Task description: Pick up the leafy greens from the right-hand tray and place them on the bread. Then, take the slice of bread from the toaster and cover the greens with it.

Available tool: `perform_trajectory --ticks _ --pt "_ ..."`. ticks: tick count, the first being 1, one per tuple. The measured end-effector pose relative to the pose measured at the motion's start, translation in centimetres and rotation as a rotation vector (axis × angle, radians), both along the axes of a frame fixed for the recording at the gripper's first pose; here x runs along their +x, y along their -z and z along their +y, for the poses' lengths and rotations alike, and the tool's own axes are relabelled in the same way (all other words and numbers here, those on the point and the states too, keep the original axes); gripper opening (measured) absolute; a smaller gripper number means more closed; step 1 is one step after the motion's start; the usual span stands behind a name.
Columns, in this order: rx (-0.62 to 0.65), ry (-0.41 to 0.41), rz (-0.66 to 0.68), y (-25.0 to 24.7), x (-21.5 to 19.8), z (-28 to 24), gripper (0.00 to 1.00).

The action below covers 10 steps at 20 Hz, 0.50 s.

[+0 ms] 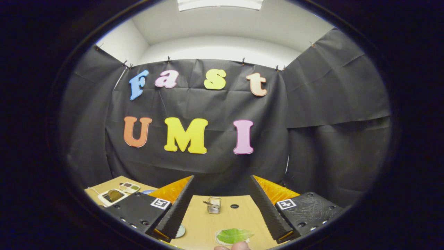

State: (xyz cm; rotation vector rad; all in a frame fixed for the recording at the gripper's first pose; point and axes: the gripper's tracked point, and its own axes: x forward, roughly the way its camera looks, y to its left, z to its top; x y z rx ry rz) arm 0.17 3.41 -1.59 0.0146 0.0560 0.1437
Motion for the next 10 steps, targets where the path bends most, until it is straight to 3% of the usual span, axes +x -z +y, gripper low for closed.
perform_trajectory --ticks 6,10 --pt "0.000 0.004 0.075 6.2 2.5 -6.5 0.95" --pt "0.003 -0.019 0.221 15.7 4.8 -10.5 0.95"
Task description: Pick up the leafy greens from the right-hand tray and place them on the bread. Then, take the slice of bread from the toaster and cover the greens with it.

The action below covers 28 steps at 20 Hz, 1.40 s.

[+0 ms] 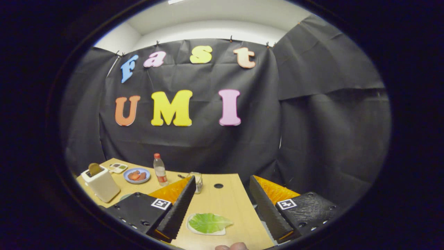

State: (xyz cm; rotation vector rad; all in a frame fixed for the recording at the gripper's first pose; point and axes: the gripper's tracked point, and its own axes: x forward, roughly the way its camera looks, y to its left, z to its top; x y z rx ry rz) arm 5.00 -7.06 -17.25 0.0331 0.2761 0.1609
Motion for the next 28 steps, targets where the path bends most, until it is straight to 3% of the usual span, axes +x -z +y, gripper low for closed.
perform_trajectory --ticks 6,10,15,17,25,28 --pt "-0.022 -0.091 0.230 16.1 3.2 -1.0 0.96" --pt "0.031 -0.088 0.359 22.5 4.4 -0.8 0.96" --pt "0.064 -0.068 0.473 27.1 4.9 -0.4 0.95" --pt "0.097 -0.068 0.509 28.0 5.2 0.3 0.83" --pt "0.100 -0.048 0.525 28.2 6.0 1.6 0.09" --pt "0.104 -0.044 0.523 27.6 5.9 1.5 0.00"
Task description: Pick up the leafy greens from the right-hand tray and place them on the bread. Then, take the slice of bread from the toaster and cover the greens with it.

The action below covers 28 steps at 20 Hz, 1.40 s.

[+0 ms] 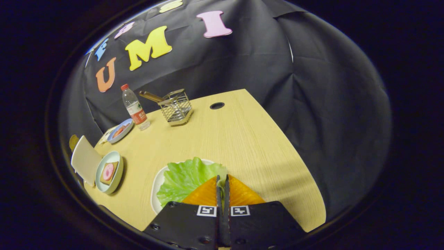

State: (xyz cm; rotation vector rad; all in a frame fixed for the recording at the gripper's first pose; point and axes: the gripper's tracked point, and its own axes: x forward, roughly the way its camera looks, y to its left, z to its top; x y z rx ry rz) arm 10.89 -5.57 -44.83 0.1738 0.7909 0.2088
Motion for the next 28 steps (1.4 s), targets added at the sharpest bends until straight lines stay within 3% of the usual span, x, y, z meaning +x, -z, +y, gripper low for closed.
perform_trajectory --ticks 5,9,17,21,28 --pt "-0.042 0.001 -0.054 -1.4 0.7 -0.3 0.00" --pt "-0.089 0.006 -0.001 0.4 0.4 -1.1 0.01" --pt "-0.176 0.021 -0.080 -1.8 0.5 -1.5 0.03" --pt "-0.154 0.013 -0.123 -5.8 -0.5 0.2 0.00" --pt "-0.088 0.059 -0.198 -17.0 -3.3 5.9 0.00"
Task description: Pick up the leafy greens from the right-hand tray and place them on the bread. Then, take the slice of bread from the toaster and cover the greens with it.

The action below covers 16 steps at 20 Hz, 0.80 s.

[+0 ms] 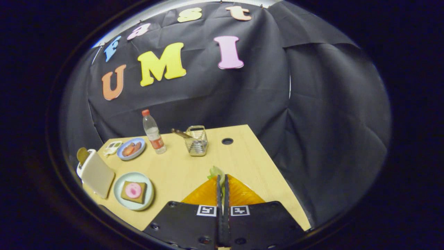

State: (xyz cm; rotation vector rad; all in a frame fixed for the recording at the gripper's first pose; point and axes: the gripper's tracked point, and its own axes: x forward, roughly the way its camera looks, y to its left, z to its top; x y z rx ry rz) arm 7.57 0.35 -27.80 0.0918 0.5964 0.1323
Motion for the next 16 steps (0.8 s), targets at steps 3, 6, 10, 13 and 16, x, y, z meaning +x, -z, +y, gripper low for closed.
perform_trajectory --ticks 3,6,10,13,16 --pt "0.011 -0.021 -0.032 -3.7 -1.1 5.3 0.00" --pt "0.040 -0.085 -0.043 -5.4 -2.3 12.9 0.00" --pt "0.118 -0.192 -0.016 -5.3 -4.8 23.8 0.00" --pt "0.146 -0.262 0.024 -3.3 -6.6 30.3 0.00" --pt "0.182 -0.293 0.073 -1.0 -8.1 35.0 0.00"
